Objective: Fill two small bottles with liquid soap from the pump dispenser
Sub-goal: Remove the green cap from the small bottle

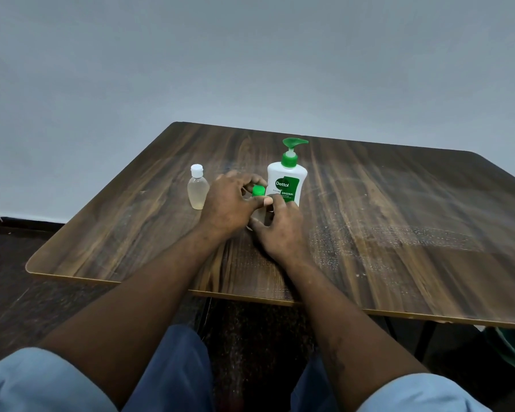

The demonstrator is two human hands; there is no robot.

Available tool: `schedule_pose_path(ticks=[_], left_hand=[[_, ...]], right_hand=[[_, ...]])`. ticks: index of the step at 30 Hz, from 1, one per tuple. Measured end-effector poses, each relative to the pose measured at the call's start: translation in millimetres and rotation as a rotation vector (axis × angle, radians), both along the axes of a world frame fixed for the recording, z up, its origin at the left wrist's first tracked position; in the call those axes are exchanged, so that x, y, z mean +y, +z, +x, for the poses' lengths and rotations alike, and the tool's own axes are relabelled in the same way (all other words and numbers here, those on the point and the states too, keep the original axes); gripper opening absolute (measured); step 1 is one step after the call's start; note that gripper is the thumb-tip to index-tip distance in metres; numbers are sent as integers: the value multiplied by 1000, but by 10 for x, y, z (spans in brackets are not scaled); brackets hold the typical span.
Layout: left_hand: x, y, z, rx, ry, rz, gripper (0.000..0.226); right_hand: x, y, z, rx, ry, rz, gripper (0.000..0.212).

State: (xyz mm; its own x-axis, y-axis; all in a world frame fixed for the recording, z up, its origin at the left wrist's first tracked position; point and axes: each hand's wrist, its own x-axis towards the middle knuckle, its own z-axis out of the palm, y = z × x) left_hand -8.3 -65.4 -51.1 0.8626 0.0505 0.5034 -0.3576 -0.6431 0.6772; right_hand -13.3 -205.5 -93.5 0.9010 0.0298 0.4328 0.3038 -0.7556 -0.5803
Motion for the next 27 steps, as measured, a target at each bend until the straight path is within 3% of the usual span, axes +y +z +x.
schedule_pose_path(ticks=[7,10,16,21,27], left_hand=[[-27,-135,26,27,-51,-111,37],[-15,-189,-13,6,-118,-50,48],[-33,-99,-35,-51,-16,-58,33],[-44,-104,21,-32,20,-113,34],[-6,-64,-77,6,-137,-190,44]], right_hand=[[-3,-6,7,37,16,23,44],[-13,-6,-7,38,15,9,45],[6,6,-19,27,10,27,42],[6,6,-10,30,13,25,37],[-7,6,1,34,9,5,43]])
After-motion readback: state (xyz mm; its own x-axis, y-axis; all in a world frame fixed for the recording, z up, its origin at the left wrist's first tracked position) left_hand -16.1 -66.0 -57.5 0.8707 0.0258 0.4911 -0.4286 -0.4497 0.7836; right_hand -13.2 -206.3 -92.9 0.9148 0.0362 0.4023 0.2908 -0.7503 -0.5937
